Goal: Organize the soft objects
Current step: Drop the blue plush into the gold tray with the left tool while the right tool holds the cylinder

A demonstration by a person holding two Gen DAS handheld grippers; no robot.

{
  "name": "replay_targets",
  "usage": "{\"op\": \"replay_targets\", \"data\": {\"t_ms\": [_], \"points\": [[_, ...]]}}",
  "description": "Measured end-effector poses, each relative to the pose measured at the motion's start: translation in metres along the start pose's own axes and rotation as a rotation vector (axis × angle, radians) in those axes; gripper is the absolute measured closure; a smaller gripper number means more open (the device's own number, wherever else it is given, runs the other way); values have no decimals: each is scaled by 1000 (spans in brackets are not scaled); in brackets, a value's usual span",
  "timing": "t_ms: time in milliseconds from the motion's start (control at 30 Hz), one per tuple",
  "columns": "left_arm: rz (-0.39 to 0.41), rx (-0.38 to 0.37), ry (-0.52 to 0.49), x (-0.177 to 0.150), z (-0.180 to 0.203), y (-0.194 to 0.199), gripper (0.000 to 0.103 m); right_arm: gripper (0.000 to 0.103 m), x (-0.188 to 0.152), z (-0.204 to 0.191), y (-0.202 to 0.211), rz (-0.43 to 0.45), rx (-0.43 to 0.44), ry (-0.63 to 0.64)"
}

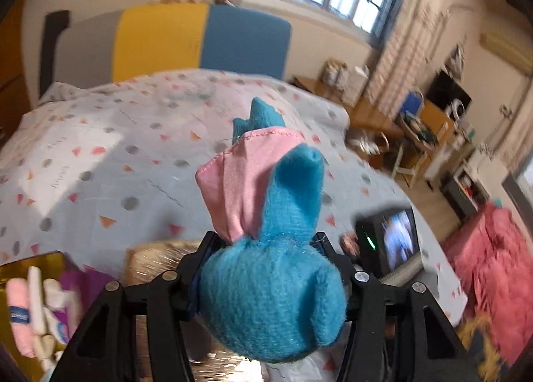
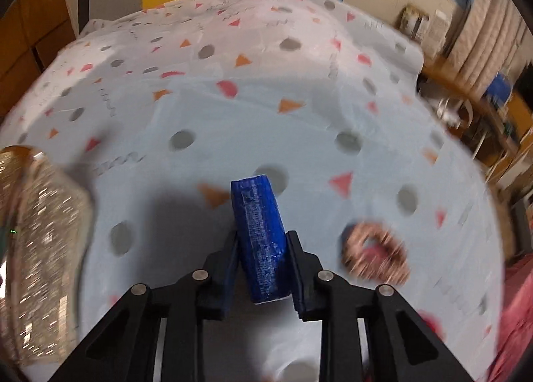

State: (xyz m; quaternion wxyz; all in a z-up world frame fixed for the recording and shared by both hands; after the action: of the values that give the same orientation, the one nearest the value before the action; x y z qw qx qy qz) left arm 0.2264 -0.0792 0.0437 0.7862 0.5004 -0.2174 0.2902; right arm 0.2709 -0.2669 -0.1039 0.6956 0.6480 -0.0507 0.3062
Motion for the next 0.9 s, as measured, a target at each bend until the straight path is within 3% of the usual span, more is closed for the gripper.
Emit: {"op": "replay_targets", "data": {"t_ms": [100,367,667,900], "points": [[51,23,54,15,-25,19,45,76,-12,-12,8,11,55,-41],[150,126,158,20,-114,75,44,76,-23,-29,14,25,46,-79],[158,330,379,-35,-266,125,44,78,-29,-42,10,23,1,-36],[113,462,503,-95,-350,149,44,78,-33,-44,4,-15,-35,-54]]}}
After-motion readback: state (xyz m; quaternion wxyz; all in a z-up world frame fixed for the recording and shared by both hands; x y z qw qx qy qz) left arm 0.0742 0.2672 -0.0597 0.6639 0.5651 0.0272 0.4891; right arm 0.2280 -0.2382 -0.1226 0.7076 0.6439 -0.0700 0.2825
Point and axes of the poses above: each gripper's, at about its wrist camera, not at the fingertips, and y roughly against the way its jaws point, z to its right, x to its top, the point moved 4 cm from there along -y, roughly the way its jaws point, and after that the axes turned 14 degrees about y, right-handed, at the moved point
